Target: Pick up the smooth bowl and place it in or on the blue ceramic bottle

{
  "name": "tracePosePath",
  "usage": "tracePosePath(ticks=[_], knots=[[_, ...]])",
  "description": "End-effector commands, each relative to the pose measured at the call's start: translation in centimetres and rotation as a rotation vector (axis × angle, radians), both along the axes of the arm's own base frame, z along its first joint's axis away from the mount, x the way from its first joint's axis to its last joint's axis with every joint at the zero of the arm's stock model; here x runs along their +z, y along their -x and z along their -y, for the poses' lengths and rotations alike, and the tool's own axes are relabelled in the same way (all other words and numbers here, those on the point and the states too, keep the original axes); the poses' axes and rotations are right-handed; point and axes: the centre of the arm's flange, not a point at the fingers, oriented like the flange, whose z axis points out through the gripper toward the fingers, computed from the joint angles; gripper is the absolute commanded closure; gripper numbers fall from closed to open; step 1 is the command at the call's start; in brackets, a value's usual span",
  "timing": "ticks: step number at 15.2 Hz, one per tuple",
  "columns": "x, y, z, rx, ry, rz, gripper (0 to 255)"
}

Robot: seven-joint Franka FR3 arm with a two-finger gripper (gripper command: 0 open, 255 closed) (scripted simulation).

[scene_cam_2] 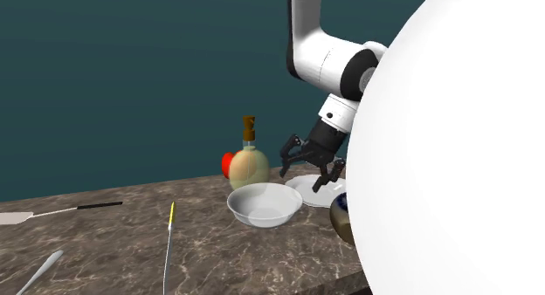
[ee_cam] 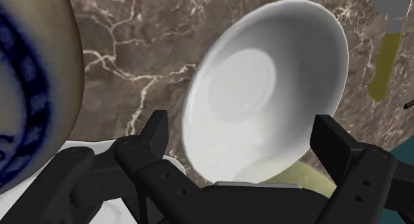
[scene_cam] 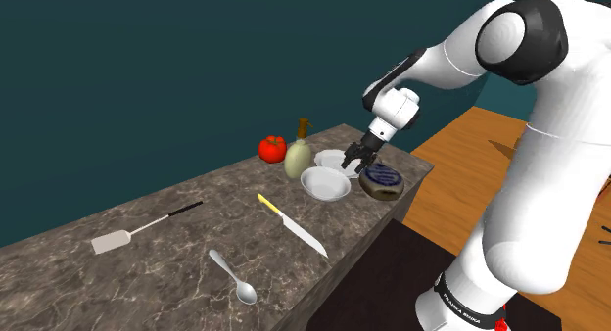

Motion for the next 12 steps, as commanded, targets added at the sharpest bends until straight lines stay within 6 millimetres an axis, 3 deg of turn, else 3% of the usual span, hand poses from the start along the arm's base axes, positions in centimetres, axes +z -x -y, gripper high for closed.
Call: tracePosePath(ticks=[1, 4, 12], knots=[[-2.3, -0.8, 1.5, -0.011, -0.022, 0.021, 0], [-5.2, -1.8, 3.4, -0.023, -0.050, 0.041, 0], [-8.6, -2.9, 1.6, -0.023, -0.050, 0.041, 0]])
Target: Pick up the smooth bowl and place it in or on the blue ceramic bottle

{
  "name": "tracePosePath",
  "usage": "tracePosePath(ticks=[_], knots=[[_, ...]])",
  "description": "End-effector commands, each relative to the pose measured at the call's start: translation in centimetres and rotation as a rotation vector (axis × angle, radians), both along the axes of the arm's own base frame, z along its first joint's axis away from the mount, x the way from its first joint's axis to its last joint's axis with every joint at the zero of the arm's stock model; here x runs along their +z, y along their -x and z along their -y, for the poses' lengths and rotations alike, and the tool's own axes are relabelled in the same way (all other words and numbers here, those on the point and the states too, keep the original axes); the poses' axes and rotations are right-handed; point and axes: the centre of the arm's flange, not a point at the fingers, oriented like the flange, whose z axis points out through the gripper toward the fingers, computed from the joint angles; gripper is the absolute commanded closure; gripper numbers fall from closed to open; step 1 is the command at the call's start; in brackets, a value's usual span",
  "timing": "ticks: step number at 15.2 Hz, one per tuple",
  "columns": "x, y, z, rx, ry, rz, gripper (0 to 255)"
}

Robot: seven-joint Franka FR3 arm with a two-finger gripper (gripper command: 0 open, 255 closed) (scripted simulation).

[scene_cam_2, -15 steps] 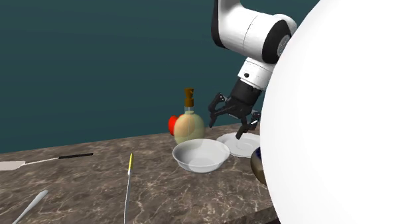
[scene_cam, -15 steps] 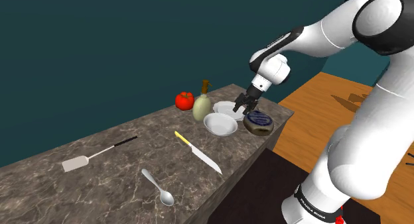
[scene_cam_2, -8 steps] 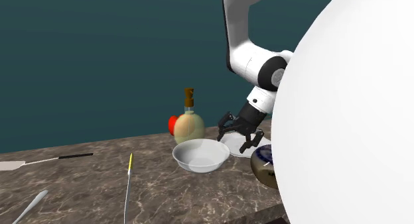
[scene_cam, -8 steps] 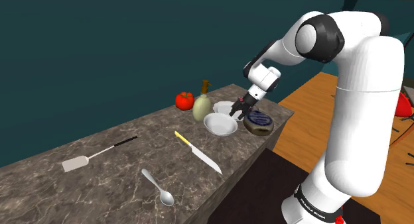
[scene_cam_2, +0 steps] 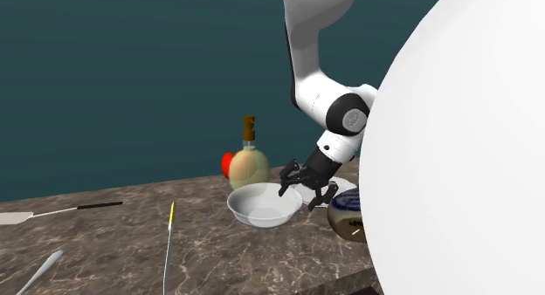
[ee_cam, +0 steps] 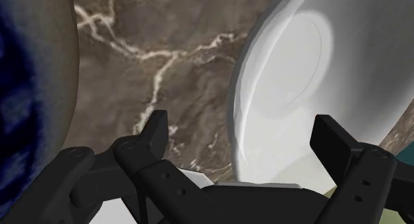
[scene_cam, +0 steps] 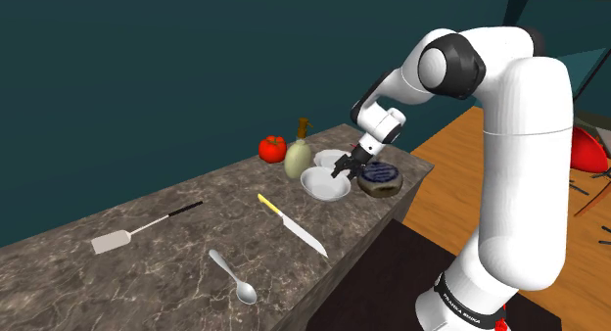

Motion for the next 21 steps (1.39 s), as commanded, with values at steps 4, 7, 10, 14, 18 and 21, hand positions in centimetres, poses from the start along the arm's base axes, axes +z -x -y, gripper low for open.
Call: tracePosePath(ticks=[4, 7, 10, 14, 18, 21], knots=[[-0.7, 0.2, -0.2, -0.002, -0.003, -0.009, 0], [-0.7, 0.2, -0.2, -0.002, -0.003, -0.009, 0], [-0.7, 0.2, -0.2, -0.002, -0.003, -0.009, 255], [-0.7, 0.3, -0.2, -0.002, -0.003, -0.009, 255], [-0.2, 0.3, -0.2, -0.002, -0.003, -0.009, 255], [1.4, 0.2, -0.2, -0.002, -0.003, -0.009, 255]])
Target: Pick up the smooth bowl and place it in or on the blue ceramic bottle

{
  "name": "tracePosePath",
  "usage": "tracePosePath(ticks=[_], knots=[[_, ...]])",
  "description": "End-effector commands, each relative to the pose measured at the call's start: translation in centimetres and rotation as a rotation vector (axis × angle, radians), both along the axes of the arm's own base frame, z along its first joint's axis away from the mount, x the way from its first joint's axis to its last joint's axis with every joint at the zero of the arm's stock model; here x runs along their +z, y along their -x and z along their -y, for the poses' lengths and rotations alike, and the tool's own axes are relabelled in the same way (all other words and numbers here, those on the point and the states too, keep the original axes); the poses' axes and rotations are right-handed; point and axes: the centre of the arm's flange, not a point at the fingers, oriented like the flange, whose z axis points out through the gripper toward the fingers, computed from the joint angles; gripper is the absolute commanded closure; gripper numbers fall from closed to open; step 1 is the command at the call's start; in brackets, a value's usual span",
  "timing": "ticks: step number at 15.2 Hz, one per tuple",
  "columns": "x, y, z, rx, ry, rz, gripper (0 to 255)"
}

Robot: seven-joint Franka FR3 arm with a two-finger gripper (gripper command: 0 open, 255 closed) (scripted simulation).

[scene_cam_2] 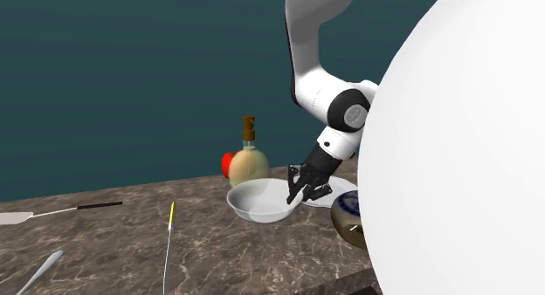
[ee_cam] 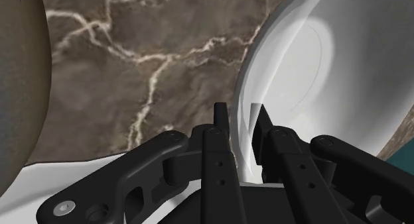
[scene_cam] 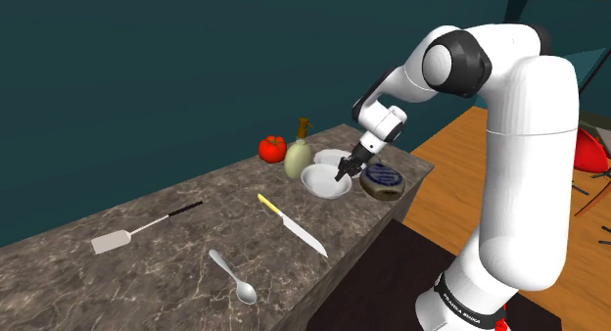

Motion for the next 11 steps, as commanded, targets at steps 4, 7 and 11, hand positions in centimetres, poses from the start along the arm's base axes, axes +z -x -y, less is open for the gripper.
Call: tracePosePath(ticks=[4, 7, 11], knots=[[2.6, 0.0, -0.1, 0.000, 0.000, 0.000, 255], [4.2, 0.0, -0.1, 0.000, 0.000, 0.000, 255], [6.3, 0.0, -0.1, 0.000, 0.000, 0.000, 255]])
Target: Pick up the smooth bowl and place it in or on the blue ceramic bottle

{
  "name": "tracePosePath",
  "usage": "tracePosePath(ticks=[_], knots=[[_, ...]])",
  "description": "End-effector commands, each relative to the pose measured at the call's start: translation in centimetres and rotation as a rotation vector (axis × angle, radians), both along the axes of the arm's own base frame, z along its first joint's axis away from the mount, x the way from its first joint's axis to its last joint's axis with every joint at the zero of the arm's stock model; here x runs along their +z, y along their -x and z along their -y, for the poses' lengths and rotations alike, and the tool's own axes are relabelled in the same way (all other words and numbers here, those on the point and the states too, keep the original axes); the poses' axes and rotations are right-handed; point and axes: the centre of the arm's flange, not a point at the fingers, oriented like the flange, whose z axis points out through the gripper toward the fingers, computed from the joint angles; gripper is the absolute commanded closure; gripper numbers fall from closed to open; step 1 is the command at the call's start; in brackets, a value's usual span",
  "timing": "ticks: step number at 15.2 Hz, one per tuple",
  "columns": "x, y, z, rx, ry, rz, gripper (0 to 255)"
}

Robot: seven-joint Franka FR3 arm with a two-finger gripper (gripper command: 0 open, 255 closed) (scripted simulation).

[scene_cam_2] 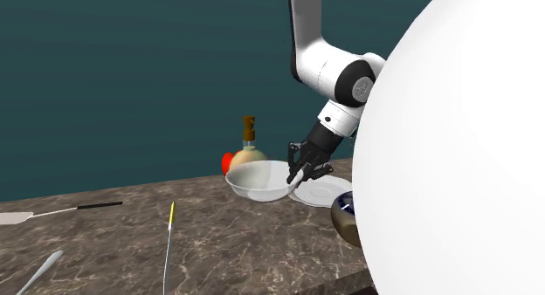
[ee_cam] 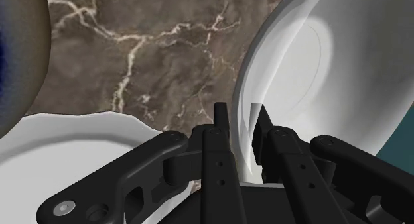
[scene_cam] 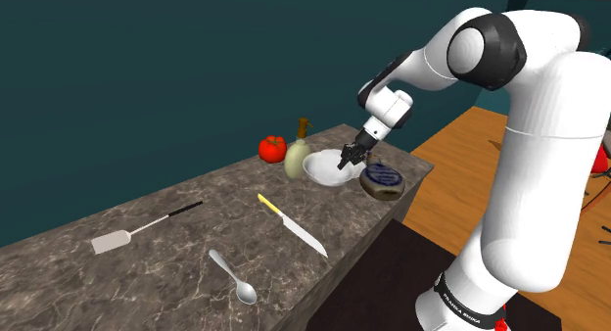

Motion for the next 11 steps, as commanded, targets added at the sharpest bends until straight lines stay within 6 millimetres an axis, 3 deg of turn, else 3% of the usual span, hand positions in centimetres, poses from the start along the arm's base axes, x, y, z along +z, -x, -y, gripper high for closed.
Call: tracePosePath(ticks=[1, 11], knots=[[1.1, 0.1, 0.0, 0.000, 0.000, 0.000, 255], [6.4, 0.1, 0.0, 0.000, 0.000, 0.000, 255]])
